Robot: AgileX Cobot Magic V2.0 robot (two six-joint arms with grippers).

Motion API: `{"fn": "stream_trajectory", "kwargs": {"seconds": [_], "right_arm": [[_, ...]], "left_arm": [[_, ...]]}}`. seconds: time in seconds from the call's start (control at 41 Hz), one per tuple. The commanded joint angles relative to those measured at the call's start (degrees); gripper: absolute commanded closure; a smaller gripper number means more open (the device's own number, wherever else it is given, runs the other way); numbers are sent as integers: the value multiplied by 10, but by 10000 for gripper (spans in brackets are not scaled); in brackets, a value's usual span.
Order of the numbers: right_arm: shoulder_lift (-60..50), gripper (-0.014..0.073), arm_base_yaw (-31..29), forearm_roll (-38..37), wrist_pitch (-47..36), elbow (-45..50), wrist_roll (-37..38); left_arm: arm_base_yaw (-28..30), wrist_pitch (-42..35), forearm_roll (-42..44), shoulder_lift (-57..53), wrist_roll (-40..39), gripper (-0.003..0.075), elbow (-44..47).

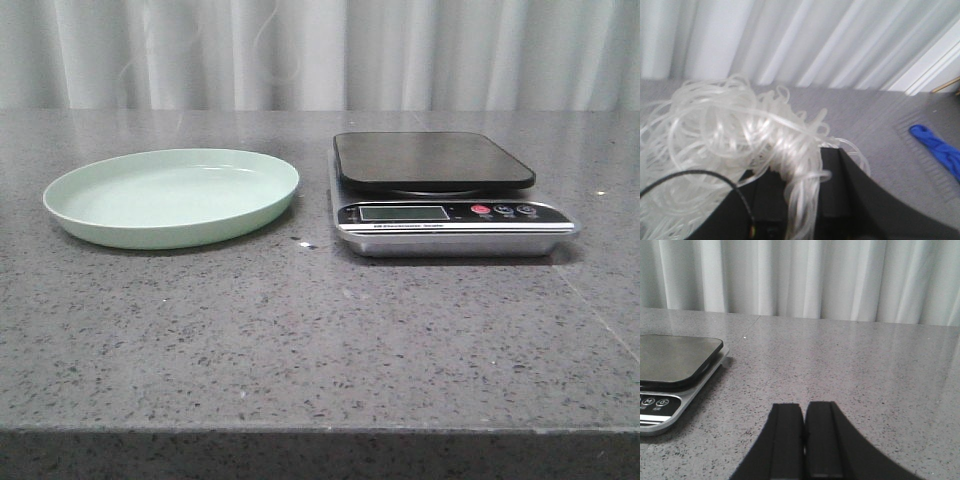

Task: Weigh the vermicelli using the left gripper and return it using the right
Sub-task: 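Lift the vermicelli with the left gripper and carry it over the scale, then lower the vermicelli onto the scale pan and open the left gripper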

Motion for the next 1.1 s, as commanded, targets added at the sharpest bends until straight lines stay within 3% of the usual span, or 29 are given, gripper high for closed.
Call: {"fn": "stream_trajectory", "kwargs": {"seconds": [0.0,0.171,0.414,1.072], "right_arm": [[-8,444,-2,2,-43,-5,0],[-8,444,-2,2,-43,-5,0],[-8,444,-2,2,-43,-5,0],[-8,444,-2,2,-43,-5,0]], "left_arm": [[-29,-71,-19,-19,1,582,-41],[-105,-111,-20,20,1,582,-44],[-162,-118,-20,94,1,583,-44],[-203,-28,2,205,1,583,-44]]}}
